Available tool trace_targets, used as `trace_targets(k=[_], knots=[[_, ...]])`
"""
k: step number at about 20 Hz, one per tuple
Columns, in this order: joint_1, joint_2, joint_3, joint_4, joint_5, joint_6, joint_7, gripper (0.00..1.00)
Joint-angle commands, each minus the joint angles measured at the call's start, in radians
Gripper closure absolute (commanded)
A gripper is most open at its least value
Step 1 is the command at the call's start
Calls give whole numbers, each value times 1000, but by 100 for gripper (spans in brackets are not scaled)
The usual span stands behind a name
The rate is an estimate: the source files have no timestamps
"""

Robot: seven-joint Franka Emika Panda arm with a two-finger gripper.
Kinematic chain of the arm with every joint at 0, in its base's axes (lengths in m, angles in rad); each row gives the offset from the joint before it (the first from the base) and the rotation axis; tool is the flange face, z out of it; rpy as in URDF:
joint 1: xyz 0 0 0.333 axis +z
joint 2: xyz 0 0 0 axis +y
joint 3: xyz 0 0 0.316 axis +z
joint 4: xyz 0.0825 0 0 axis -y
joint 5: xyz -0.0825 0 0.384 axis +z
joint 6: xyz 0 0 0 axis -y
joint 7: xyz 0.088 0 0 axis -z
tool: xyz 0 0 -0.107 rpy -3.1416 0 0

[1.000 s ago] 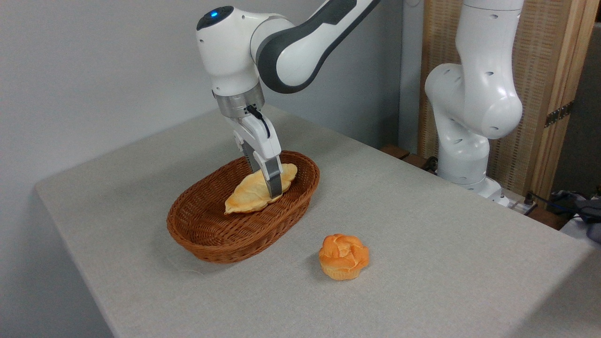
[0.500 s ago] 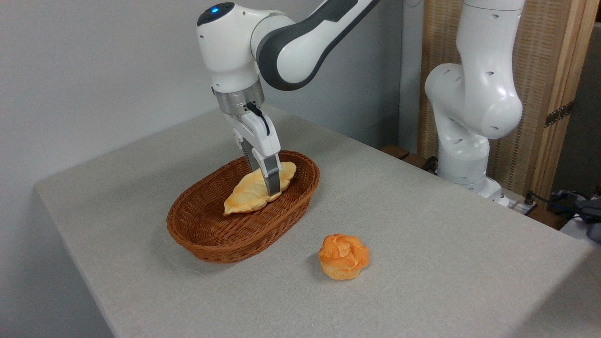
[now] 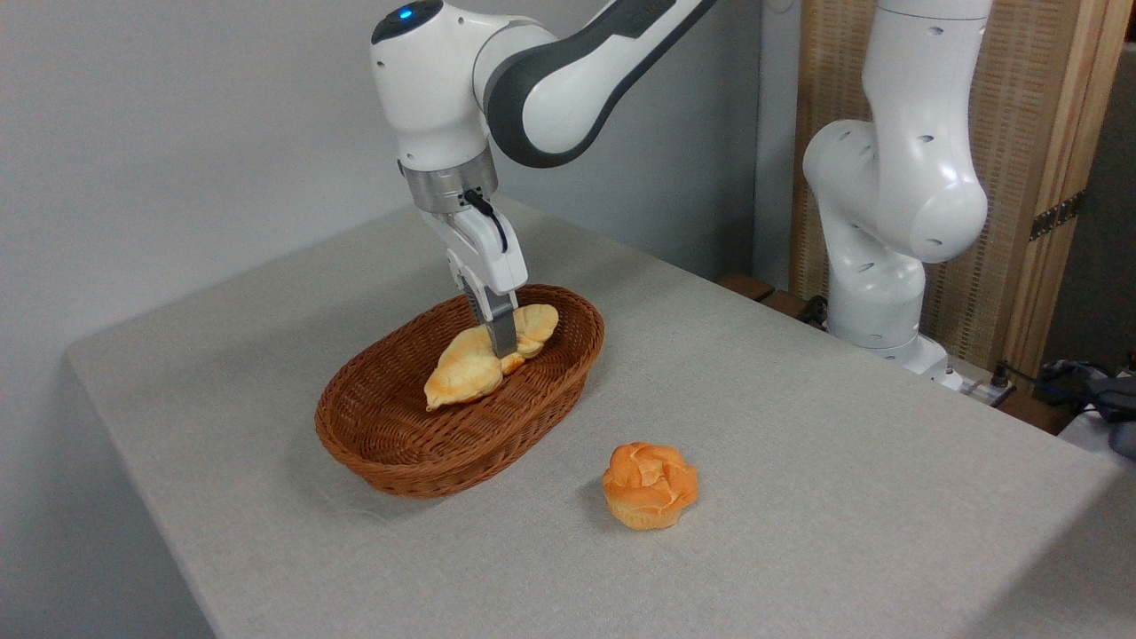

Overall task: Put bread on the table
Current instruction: 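Lift the bread roll up out of the basket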

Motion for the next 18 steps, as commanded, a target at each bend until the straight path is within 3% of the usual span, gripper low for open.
trace_targets(k=[1, 4, 8, 13, 18], knots=[[-5, -9, 8, 37, -23, 14, -1, 100], [2, -23, 16, 80, -37, 6, -7, 100], [4, -24, 92, 187, -34, -96, -1, 100], [2, -37, 262, 339, -16, -193, 53, 100], [5, -54, 335, 382, 90, -247, 145, 100]])
